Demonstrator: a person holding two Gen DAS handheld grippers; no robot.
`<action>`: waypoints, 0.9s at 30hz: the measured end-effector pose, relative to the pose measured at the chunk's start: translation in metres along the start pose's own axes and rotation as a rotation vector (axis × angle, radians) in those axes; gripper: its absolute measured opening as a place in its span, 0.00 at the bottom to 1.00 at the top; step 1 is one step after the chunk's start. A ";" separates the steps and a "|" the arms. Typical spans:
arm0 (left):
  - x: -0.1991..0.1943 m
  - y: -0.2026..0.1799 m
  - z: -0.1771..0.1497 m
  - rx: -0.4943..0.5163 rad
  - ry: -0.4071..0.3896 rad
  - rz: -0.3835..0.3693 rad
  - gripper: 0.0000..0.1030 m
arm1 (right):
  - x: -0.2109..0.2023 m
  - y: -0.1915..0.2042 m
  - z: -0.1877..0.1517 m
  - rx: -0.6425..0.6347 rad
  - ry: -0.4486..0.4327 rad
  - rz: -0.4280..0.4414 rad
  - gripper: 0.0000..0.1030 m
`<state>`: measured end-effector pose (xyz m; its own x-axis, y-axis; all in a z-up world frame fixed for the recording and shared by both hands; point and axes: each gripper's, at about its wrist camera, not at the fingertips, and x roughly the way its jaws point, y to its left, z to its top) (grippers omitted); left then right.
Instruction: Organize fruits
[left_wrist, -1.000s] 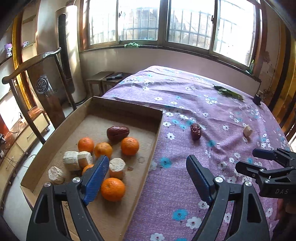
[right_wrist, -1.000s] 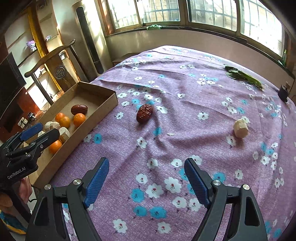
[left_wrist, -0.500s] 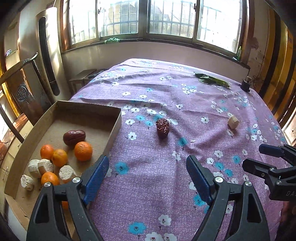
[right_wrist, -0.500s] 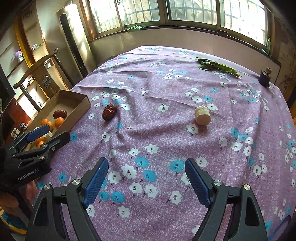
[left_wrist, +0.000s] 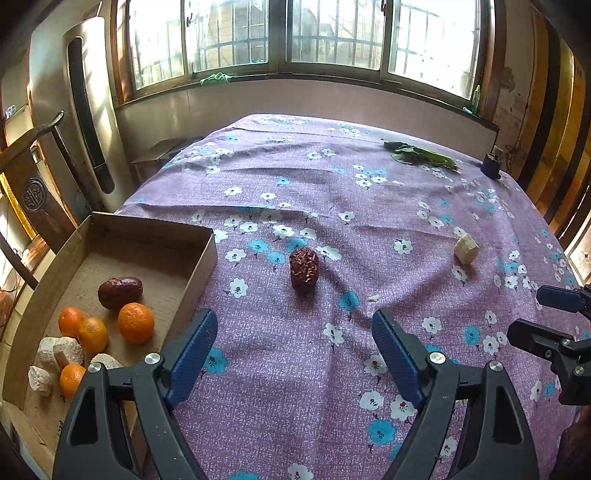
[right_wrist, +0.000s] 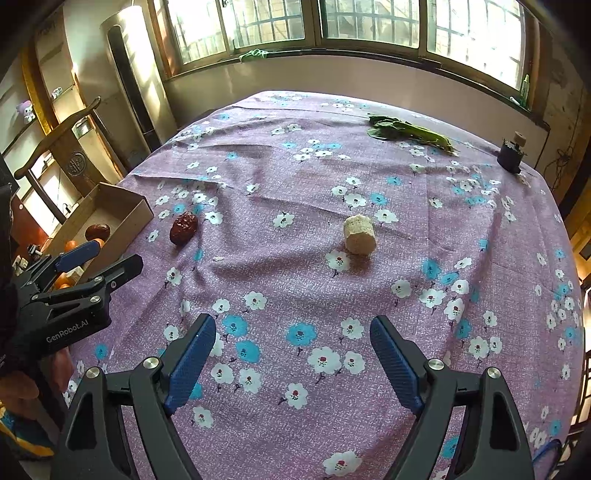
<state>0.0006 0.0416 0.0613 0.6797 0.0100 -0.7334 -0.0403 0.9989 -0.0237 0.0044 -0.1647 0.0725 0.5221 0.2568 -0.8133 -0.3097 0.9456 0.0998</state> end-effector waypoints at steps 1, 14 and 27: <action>0.002 0.000 0.001 -0.002 0.000 0.000 0.82 | 0.000 -0.002 0.000 0.000 0.000 -0.001 0.86; 0.027 0.011 0.013 -0.046 0.050 -0.025 0.82 | 0.010 -0.021 0.010 -0.008 0.024 -0.020 0.86; 0.041 0.003 0.018 -0.031 0.066 -0.003 0.82 | 0.021 -0.020 0.016 0.012 0.019 0.000 0.88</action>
<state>0.0419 0.0461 0.0431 0.6304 0.0034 -0.7763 -0.0623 0.9970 -0.0462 0.0345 -0.1752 0.0622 0.5067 0.2530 -0.8241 -0.3004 0.9479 0.1063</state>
